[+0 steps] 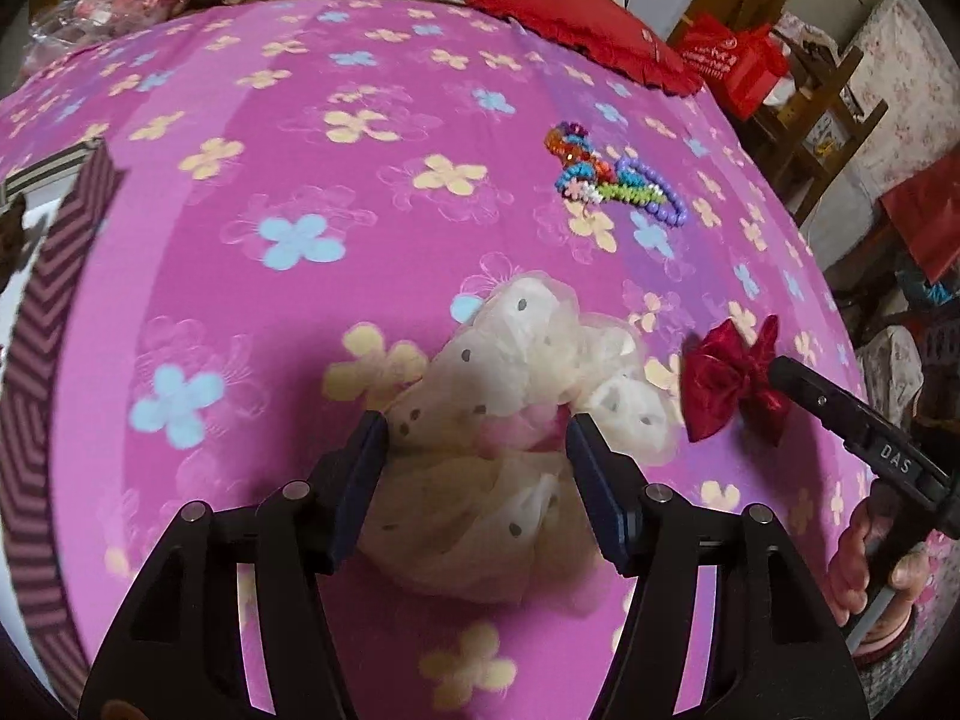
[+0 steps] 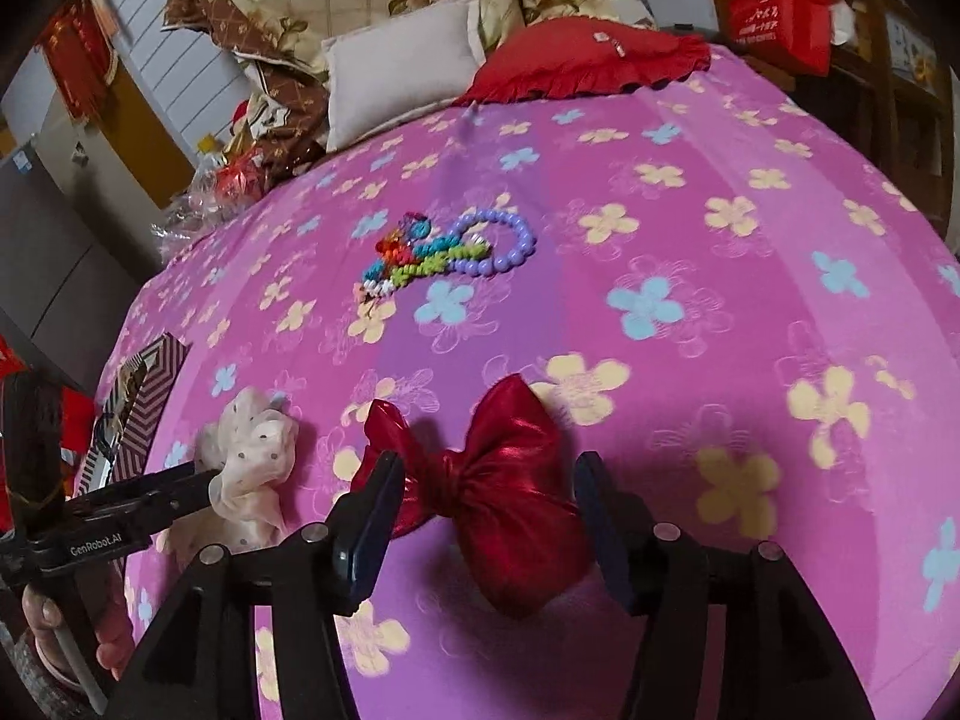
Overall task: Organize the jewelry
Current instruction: 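Grasp the white polka-dot scrunchie with the left tool while the right tool holds the red bow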
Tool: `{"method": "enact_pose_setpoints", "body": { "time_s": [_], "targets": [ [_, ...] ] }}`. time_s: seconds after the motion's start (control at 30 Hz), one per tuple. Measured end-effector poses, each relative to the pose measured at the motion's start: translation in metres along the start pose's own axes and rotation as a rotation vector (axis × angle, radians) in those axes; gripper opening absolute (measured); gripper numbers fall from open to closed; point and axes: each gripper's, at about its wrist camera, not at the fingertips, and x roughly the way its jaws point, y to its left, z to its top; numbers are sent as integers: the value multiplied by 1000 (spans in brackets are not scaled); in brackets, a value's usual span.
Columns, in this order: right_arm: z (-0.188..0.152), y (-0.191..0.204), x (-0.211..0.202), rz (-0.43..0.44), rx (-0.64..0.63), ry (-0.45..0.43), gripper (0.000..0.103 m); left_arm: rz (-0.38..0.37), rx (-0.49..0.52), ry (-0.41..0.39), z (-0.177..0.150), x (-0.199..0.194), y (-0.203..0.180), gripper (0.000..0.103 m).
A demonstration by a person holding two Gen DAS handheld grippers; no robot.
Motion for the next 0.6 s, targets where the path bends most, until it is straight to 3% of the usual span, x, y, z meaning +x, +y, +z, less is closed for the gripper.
{"method": "enact_pose_setpoints", "body": {
  "time_s": [0.17, 0.23, 0.27, 0.33, 0.43, 0.6],
  "targets": [
    [-5, 14, 12, -42, -47, 3, 57, 40, 60, -14, 2, 6, -12, 68],
    [-9, 21, 14, -62, -77, 2, 56, 106, 127, -17, -2, 10, -25, 67],
    [-11, 24, 14, -76, -87, -4, 46, 134, 159, -22, -4, 11, -30, 49],
    [-14, 26, 13, -57, -80, -1, 37, 194, 215, -41, -9, 11, -38, 17],
    [-14, 30, 5, -71, -76, -20, 29, 107, 175, -31, -11, 5, -35, 12],
    [-14, 41, -19, -83, -60, -46, 29, 17, 116, -89, -17, -31, -25, 11]
  ]
}}
